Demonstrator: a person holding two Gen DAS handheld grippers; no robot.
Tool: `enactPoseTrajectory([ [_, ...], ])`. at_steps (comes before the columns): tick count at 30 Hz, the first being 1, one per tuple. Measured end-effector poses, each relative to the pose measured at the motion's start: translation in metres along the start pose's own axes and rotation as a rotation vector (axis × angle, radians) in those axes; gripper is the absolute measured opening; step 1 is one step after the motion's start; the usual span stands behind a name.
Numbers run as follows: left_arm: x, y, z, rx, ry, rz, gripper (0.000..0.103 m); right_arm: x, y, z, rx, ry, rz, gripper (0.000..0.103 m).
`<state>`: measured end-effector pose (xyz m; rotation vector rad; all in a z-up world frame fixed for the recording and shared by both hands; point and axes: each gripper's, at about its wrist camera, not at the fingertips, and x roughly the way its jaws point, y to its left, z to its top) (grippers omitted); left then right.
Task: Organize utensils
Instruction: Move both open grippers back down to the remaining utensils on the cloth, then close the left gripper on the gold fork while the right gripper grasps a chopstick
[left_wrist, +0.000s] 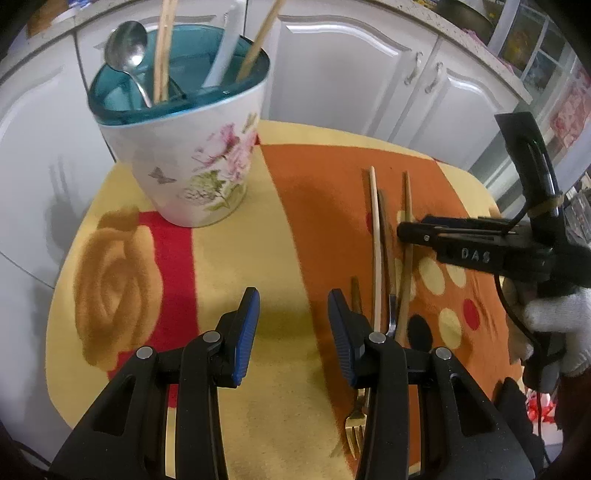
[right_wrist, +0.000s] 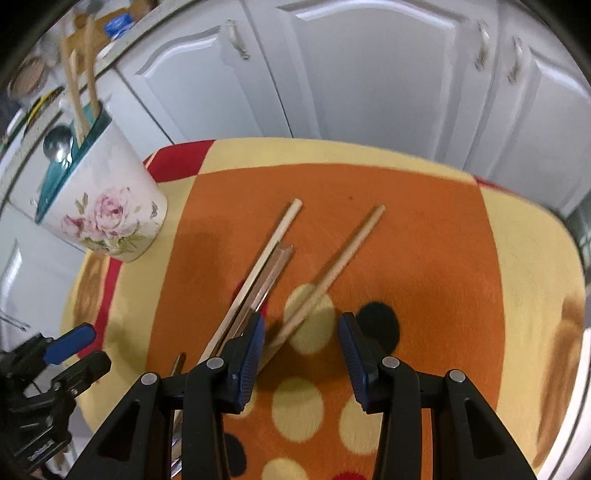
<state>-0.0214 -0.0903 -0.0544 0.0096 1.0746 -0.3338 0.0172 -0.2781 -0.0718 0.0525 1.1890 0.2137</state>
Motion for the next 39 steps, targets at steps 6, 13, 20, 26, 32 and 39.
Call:
enactPoseTrajectory([
  [6,0.009,-0.011,0.002,0.026,0.033,-0.035,0.037,-0.009,-0.008,-0.017,-0.088,0.006,-0.018,0.021],
  [13,0.027,-0.026,0.002,0.063,0.086,-0.065,0.037,-0.028,-0.037,-0.05,-0.058,0.046,0.043,0.02],
  [20,0.043,-0.032,0.008,0.065,0.116,-0.061,0.037,-0.041,-0.051,-0.05,0.047,0.0,0.098,0.022],
  [26,0.046,-0.04,0.011,0.119,0.098,-0.001,0.018,-0.038,-0.05,-0.04,0.053,-0.004,0.059,0.026],
  [32,0.041,-0.019,0.009,0.057,0.098,-0.07,0.007,-0.016,-0.058,-0.015,0.103,-0.016,0.04,0.011],
  [39,0.032,0.006,-0.001,-0.018,0.098,-0.085,0.007,-0.014,-0.016,-0.026,-0.079,0.06,0.102,0.008],
])
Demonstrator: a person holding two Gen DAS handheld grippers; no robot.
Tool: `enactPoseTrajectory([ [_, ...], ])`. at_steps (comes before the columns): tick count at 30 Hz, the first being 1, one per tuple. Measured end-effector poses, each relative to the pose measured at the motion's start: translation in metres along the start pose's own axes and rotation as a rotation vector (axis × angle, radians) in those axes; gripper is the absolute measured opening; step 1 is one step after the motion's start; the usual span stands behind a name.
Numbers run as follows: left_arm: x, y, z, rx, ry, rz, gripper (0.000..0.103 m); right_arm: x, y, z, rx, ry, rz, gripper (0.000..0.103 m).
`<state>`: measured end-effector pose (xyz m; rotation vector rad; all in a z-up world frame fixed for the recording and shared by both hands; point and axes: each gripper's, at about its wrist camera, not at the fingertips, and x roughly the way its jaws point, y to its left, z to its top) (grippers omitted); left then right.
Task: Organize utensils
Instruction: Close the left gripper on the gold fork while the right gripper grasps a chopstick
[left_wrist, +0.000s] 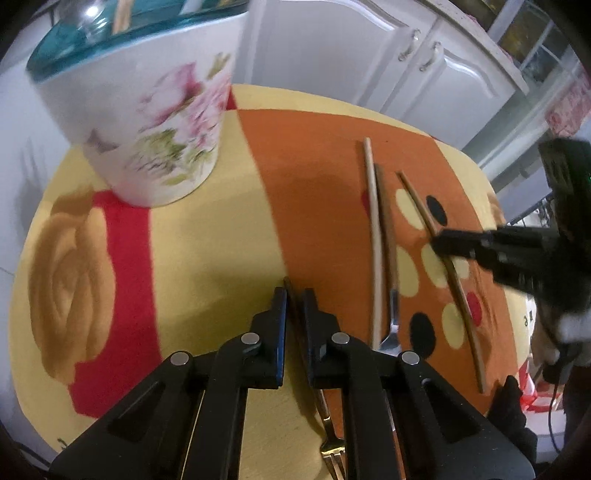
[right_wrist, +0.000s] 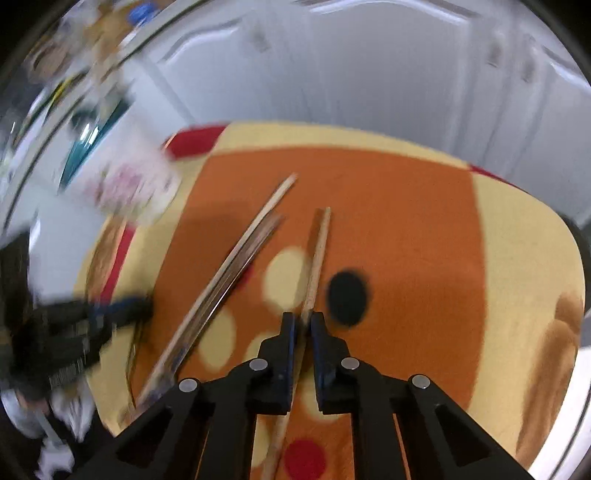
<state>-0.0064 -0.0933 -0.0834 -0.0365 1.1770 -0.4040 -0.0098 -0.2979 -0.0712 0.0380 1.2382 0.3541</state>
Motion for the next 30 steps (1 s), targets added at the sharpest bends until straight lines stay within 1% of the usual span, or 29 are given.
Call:
enactPoseTrajectory([
  [3,-0.001,-0.001,-0.001,0.001,0.001,0.003,0.007,-0.003,-0.002,-0.002,0.028,-0.003,-0.004,0.008],
  [4,-0.001,-0.003,-0.002,0.005,0.002,0.005,0.007,-0.003,-0.004,0.0,0.043,-0.007,-0.008,0.013],
  [5,0.0,-0.004,-0.001,0.008,0.003,0.004,0.007,-0.003,-0.006,0.002,0.052,-0.011,-0.02,0.022],
  [6,0.001,-0.005,-0.001,0.009,0.004,0.003,0.007,-0.004,-0.006,0.003,0.054,-0.013,-0.026,0.024],
  [8,0.004,-0.008,0.0,0.01,-0.004,0.006,0.007,0.0,-0.003,0.006,0.038,-0.003,-0.025,0.024],
  [9,0.004,-0.008,-0.001,0.011,-0.008,0.006,0.007,0.001,-0.001,0.007,0.021,-0.014,-0.033,0.024],
  [11,0.005,-0.009,-0.002,0.012,-0.016,-0.001,0.007,0.001,0.002,0.008,-0.006,-0.022,-0.055,0.013],
  [13,0.001,-0.005,-0.003,-0.006,-0.019,-0.014,0.006,0.0,0.002,0.008,-0.005,-0.023,-0.051,0.007],
  [14,-0.002,-0.004,-0.004,-0.013,-0.024,-0.02,0.006,-0.002,0.001,0.008,-0.003,-0.027,-0.046,0.007],
  [19,-0.031,0.003,-0.002,-0.024,-0.085,-0.042,0.005,-0.032,0.006,0.009,-0.013,-0.104,-0.026,0.006],
  [25,-0.061,0.002,0.001,-0.016,-0.152,-0.049,0.005,-0.067,0.027,0.007,-0.057,-0.18,0.01,0.006],
  [30,-0.085,0.005,-0.003,-0.013,-0.2,-0.048,0.004,-0.095,0.042,0.004,-0.078,-0.238,0.052,0.006],
])
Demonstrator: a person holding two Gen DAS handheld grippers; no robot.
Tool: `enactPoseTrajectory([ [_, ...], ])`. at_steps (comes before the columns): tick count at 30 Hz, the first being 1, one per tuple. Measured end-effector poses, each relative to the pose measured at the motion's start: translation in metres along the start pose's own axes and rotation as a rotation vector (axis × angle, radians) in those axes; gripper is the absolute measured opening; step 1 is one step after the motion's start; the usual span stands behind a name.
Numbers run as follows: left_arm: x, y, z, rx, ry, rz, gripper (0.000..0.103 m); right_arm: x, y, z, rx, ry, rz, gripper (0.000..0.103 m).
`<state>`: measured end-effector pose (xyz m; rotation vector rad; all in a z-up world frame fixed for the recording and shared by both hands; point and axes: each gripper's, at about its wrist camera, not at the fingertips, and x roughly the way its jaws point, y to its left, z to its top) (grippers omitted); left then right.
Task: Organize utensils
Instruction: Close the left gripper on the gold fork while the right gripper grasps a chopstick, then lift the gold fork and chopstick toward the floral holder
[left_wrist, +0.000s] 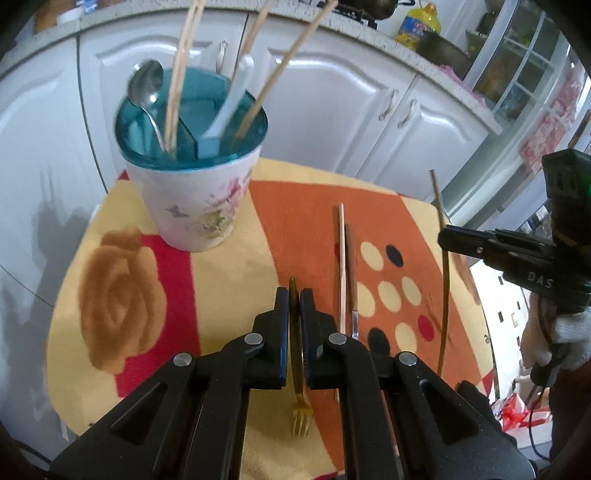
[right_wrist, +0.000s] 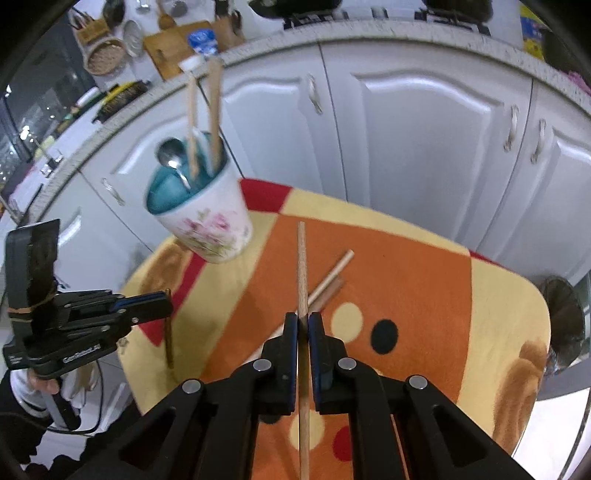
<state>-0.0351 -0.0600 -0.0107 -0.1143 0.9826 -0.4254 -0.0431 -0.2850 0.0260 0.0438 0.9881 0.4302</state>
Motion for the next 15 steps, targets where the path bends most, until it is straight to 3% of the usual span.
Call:
enactPoseTrajectory([
  [15,-0.052,0.006,0.004,-0.002,-0.099,0.004,0.004,-0.041,0.028,0.013,-0.052,-0.089,0.032,0.006],
])
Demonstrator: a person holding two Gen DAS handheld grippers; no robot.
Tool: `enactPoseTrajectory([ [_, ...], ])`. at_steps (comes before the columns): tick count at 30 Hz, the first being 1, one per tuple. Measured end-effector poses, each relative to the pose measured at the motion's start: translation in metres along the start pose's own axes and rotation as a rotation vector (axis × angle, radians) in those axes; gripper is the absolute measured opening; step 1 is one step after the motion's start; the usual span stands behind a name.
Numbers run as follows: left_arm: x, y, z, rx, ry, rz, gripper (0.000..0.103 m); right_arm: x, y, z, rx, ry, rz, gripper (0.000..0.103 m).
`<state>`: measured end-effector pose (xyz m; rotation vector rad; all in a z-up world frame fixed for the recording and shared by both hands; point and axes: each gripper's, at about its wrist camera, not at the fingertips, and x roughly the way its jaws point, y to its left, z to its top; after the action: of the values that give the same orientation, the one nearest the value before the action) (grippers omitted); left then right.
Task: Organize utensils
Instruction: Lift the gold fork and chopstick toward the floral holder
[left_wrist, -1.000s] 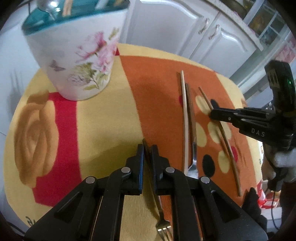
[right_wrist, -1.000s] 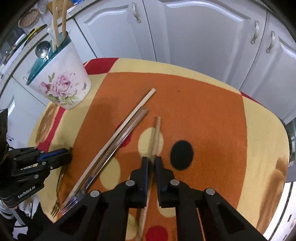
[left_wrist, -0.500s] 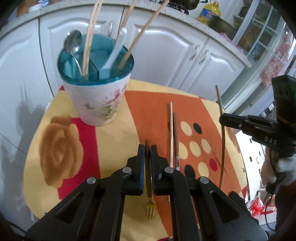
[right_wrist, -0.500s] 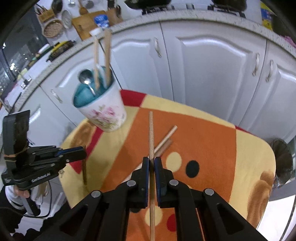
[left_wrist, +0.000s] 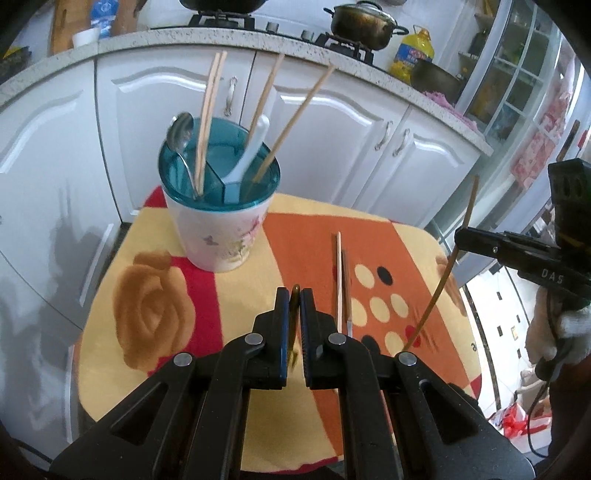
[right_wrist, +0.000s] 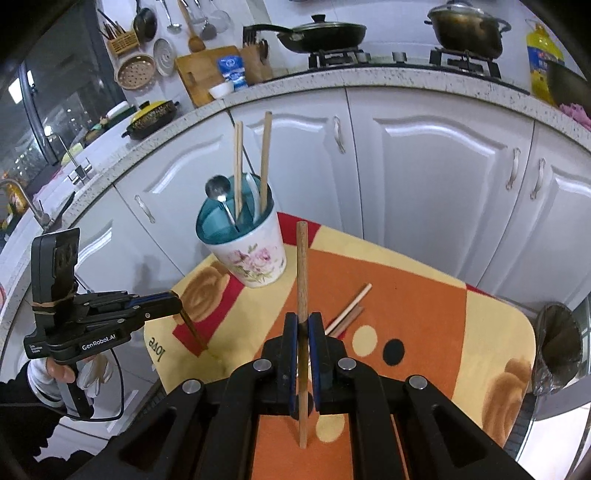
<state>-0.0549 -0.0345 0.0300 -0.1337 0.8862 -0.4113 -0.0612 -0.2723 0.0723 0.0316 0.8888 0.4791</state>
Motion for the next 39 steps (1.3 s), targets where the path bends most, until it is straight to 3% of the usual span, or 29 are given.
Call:
enactPoseTrajectory([
  [16,-0.034,0.012,0.022,-0.016,-0.08,0.019,0.004,-0.015,0.029,0.043,-0.072,-0.086,0.05,0.006],
  [22,-0.066,0.022,0.048,-0.025,-0.147,0.019,0.004,-0.027,0.04,0.071,-0.101,-0.138,0.091,0.006],
  [28,-0.089,0.032,0.086,-0.006,-0.232,0.076,0.004,-0.036,0.05,0.107,-0.111,-0.204,0.113,0.006],
  [39,-0.049,0.052,0.127,0.008,-0.225,0.189,0.004,-0.003,0.079,0.161,-0.149,-0.232,0.095,0.006],
])
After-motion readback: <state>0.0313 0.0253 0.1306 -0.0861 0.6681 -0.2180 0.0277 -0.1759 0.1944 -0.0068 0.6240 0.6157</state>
